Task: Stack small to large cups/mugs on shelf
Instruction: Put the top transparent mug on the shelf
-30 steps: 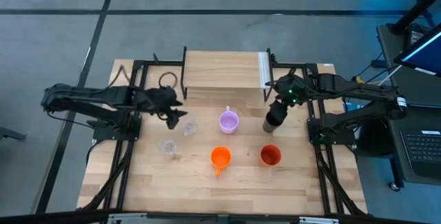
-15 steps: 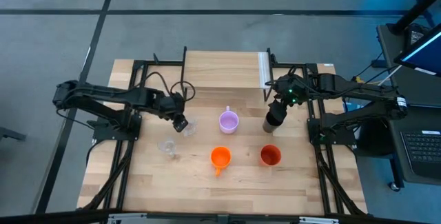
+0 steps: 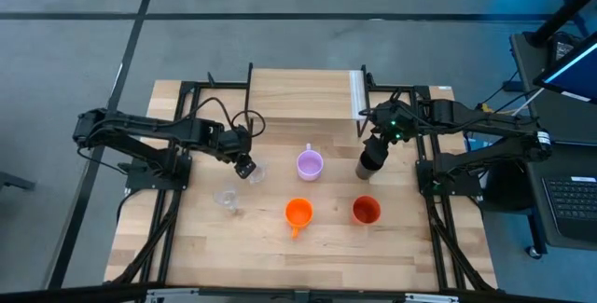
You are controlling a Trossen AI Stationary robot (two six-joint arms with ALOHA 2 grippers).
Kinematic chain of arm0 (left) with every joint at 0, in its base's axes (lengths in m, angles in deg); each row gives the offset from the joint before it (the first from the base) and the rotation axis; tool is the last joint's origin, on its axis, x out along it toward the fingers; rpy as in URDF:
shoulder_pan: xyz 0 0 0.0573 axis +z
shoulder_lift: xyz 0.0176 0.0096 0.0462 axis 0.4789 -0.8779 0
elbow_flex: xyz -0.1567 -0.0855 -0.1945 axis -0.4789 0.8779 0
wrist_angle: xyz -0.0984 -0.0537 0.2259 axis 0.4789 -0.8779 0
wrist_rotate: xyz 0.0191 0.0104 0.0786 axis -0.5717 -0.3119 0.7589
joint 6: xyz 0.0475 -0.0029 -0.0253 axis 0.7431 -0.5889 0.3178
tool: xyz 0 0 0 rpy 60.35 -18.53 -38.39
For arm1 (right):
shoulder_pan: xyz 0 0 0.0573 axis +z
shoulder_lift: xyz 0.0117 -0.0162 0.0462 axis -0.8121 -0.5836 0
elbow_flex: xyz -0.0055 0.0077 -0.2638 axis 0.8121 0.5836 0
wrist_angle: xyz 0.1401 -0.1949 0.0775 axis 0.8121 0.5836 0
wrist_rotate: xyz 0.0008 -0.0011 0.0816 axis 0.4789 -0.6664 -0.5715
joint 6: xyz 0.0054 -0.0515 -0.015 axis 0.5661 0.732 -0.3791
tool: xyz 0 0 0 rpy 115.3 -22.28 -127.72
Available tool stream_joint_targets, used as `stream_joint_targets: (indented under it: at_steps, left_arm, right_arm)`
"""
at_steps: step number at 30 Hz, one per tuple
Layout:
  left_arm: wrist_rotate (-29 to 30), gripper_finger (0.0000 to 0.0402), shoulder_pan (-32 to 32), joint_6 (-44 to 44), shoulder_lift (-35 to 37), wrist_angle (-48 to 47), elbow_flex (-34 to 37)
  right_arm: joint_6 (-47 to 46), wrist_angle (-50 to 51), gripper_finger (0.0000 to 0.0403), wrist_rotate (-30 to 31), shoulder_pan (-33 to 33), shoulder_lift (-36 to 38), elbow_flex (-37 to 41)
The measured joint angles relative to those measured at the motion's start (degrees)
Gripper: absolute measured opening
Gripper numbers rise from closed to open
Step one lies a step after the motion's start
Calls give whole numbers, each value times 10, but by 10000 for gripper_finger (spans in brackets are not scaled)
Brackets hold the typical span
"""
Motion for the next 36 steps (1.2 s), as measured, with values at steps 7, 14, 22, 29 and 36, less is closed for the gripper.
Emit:
stream_joint_targets:
  at_steps: [7,14,22,29,36]
  left_arm:
    - [0,224,0,2,0,0,0]
    - [0,224,0,5,0,0,0]
    - [35,224,0,-13,-35,-1,0]
    - [35,224,8,-14,-73,1,0]
    - [35,223,19,-10,-104,6,0]
  right_arm:
    - [0,0,232,0,0,0,0]
    - [0,0,232,0,0,0,0]
    - [0,0,232,0,0,0,0]
    - [0,0,232,0,0,0,0]
    - [1,0,232,0,0,0,0]
